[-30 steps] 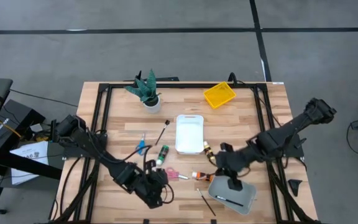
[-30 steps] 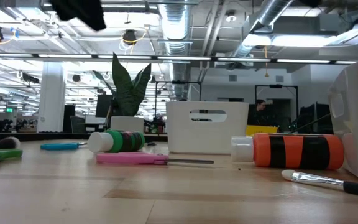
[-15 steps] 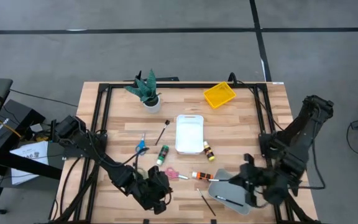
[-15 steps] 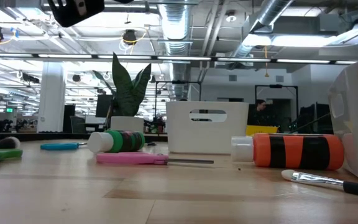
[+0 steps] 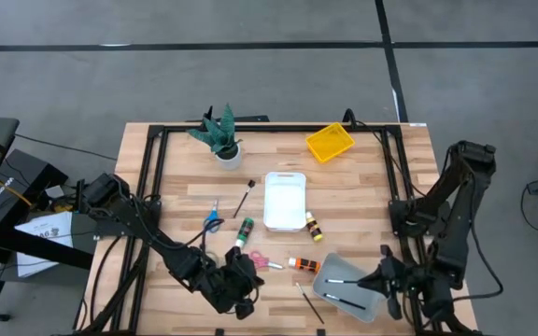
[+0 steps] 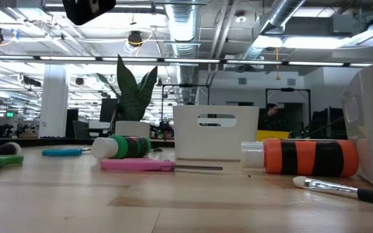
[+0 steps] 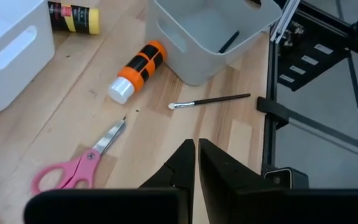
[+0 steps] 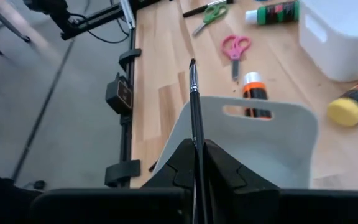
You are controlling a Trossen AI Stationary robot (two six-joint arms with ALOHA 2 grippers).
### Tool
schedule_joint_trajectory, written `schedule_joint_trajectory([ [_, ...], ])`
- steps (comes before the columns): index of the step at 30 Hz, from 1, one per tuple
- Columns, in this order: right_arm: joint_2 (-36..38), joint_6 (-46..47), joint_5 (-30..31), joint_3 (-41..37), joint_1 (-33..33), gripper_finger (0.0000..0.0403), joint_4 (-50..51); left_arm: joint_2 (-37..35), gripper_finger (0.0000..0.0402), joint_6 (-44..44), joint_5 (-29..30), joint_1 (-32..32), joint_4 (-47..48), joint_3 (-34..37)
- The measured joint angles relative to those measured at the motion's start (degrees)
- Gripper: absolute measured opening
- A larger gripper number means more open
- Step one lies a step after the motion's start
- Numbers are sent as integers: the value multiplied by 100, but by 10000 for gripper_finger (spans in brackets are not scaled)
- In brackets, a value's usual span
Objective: Pick & Place Paint Supplies
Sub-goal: Put the left eyeshadow brush into the gray bin
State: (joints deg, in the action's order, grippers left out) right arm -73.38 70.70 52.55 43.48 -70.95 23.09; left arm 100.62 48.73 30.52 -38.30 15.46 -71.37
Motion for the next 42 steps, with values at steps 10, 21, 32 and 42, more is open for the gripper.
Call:
schedule_joint_trajectory([
  [10, 0, -22, -4, -839, 68, 7, -881, 0, 10, 2, -7, 0, -61, 0],
  [21, -7, -212, -261, -1296, -35, 7, -1559, 0, 8, -25, -11, 0, -55, -2],
  [32, -138, -473, -928, -1287, 201, 7, -1699, 0, 8, -42, -11, 0, -46, -4],
  [42, -762, -354, -915, -1283, 214, 7, -2429, 0, 8, -42, -13, 0, -44, -7],
])
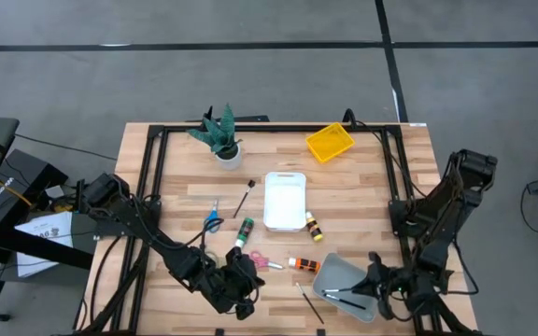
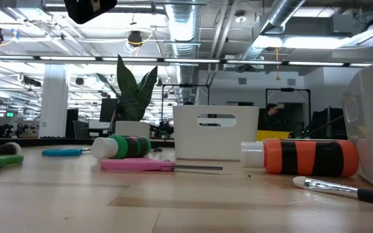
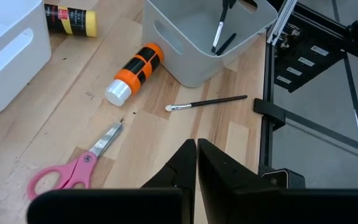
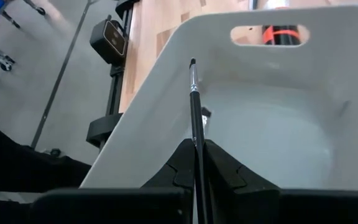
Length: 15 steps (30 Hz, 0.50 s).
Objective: Pick & Place Paint Supplies
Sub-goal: Put the left eyeshadow brush into the gray bin
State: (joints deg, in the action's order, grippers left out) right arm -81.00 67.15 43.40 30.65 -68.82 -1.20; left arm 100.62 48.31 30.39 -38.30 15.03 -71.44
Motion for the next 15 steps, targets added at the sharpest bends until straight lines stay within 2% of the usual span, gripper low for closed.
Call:
schedule_joint_trajectory([
  [3, -124, 123, 0, 0, 41, 10, -181, 0, 8, -2, 0, 1, 0, 0],
  [10, -143, 188, 8, 2, 225, 46, -342, 0, 8, -2, 0, 0, 0, 0],
  [15, -108, 191, 11, 2, 262, 53, -493, 0, 8, -2, 0, -7, 1, 0],
])
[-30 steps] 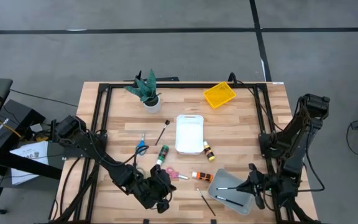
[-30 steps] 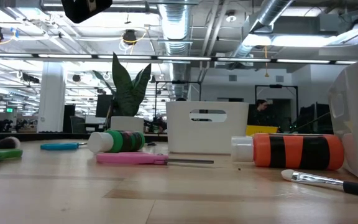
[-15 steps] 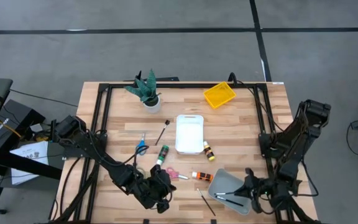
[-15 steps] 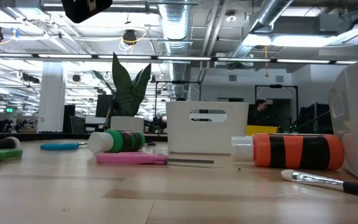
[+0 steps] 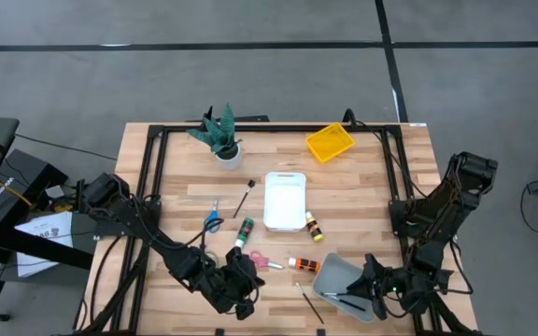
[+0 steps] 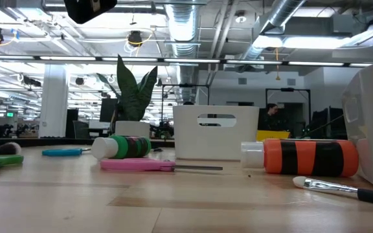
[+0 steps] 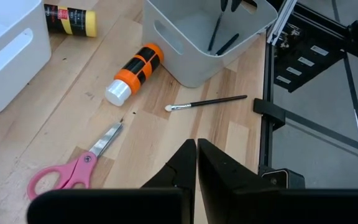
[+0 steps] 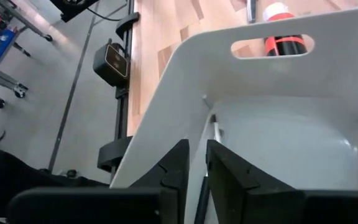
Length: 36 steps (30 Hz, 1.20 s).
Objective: Pick & Place Paint Supplies
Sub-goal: Put the left eyeshadow brush into the gray bin, then put the powder brush into the gray bin
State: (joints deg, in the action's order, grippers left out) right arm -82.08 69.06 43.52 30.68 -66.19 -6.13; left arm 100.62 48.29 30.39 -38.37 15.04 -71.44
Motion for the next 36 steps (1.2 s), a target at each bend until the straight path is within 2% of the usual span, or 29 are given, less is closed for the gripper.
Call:
schedule_joint_trajectory([
  [9, 179, 344, 5, 6, -2, 55, -49, 0, 8, -112, -4, -38, -3, 0],
  [24, 1372, -277, 50, 11, 164, 56, -34, -2, 8, -155, -4, -45, -8, 0],
  [36, 1539, -520, 47, 11, 310, 56, -16, -2, 8, -151, -2, -45, -10, 0],
])
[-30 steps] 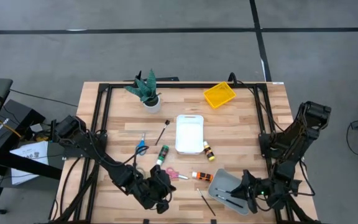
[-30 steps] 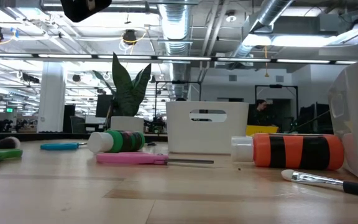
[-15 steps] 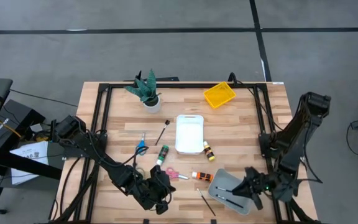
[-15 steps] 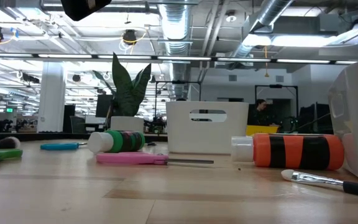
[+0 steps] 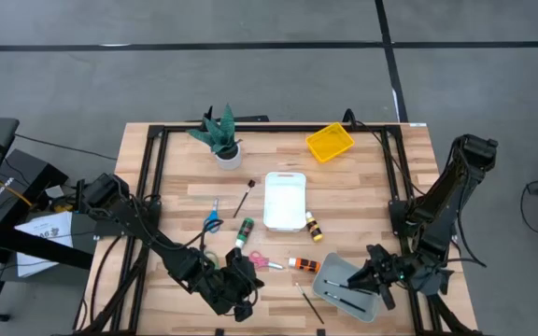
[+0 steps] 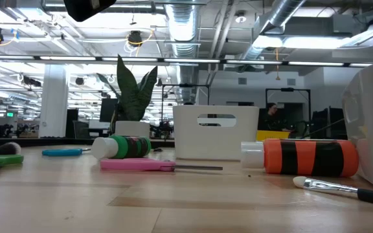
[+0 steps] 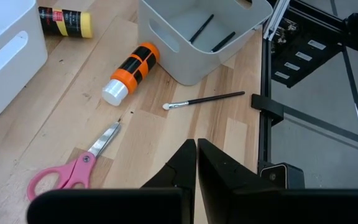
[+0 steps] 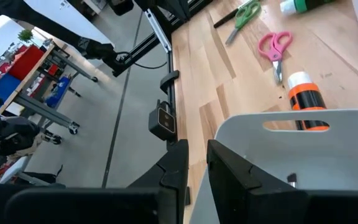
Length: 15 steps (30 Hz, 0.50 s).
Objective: Pick & Place Paint Supplies
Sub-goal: Put the powder brush into the gray bin
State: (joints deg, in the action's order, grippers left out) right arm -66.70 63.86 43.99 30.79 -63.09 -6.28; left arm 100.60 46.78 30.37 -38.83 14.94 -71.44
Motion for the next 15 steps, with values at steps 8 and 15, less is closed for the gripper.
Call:
schedule_joint_trajectory([
  [8, 0, 2, 1, 0, 0, 56, 4, -2, 8, 1762, 435, 235, 888, -2],
  [15, 0, 46, 95, 0, 0, 56, 2, -2, 8, 3815, 82, 624, 3732, -2],
])
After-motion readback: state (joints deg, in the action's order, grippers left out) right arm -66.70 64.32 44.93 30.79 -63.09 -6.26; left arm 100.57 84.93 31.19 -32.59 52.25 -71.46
